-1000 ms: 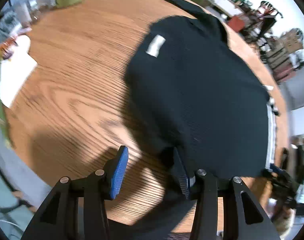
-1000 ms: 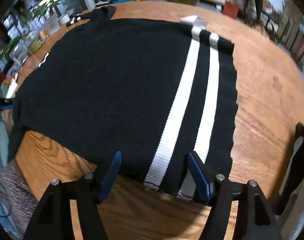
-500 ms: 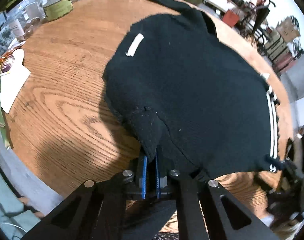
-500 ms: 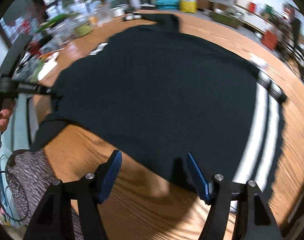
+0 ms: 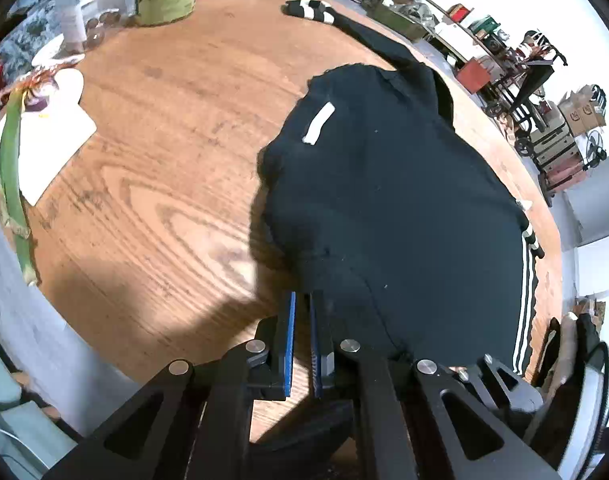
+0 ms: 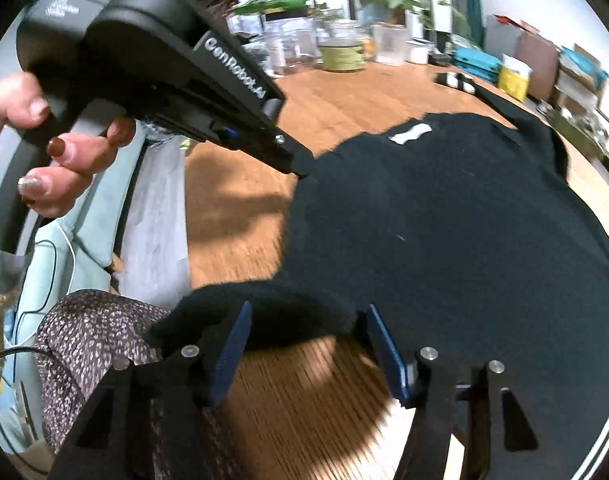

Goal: Fold clothes

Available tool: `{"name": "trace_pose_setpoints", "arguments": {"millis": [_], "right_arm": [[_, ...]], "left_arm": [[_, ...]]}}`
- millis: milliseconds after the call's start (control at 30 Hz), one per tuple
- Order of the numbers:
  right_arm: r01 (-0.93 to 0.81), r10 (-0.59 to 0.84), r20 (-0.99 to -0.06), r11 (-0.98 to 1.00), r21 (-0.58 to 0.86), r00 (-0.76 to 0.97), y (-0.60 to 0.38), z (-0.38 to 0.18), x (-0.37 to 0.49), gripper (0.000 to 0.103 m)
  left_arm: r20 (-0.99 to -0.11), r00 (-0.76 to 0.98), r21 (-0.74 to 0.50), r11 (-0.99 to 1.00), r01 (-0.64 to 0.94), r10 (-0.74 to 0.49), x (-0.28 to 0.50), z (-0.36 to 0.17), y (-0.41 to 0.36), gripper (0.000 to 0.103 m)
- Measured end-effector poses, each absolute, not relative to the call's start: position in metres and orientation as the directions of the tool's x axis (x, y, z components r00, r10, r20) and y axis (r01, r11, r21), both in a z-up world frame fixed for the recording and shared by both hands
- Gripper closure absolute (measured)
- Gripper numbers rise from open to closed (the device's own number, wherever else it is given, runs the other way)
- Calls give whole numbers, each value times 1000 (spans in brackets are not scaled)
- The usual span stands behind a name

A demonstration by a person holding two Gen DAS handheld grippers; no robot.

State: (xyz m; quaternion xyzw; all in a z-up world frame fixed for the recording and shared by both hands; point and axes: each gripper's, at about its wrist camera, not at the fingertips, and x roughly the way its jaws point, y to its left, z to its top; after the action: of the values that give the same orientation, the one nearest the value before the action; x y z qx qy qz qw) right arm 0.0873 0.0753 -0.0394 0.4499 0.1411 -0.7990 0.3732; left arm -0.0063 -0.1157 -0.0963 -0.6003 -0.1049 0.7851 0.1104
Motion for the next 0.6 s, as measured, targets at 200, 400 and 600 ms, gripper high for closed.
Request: {"name": "trace_pose_setpoints", "arguments": {"millis": [200, 400, 600], "right_arm": [[731, -435, -826, -681, 43, -358, 67, -47, 88, 84], [630, -402, -804, -775, 45, -438, 121, -27, 90, 102], [665, -438, -821, -740, 98, -366, 131, -20, 85, 74]], "left_arm": [[-924, -197, -325, -945, -46, 327, -10, -118, -102, 96], [-932, -131, -328, -940, -95, 338, 4, -126, -88, 94], [-923, -85, -359, -920, -157, 375, 24, -125, -87, 74]]}}
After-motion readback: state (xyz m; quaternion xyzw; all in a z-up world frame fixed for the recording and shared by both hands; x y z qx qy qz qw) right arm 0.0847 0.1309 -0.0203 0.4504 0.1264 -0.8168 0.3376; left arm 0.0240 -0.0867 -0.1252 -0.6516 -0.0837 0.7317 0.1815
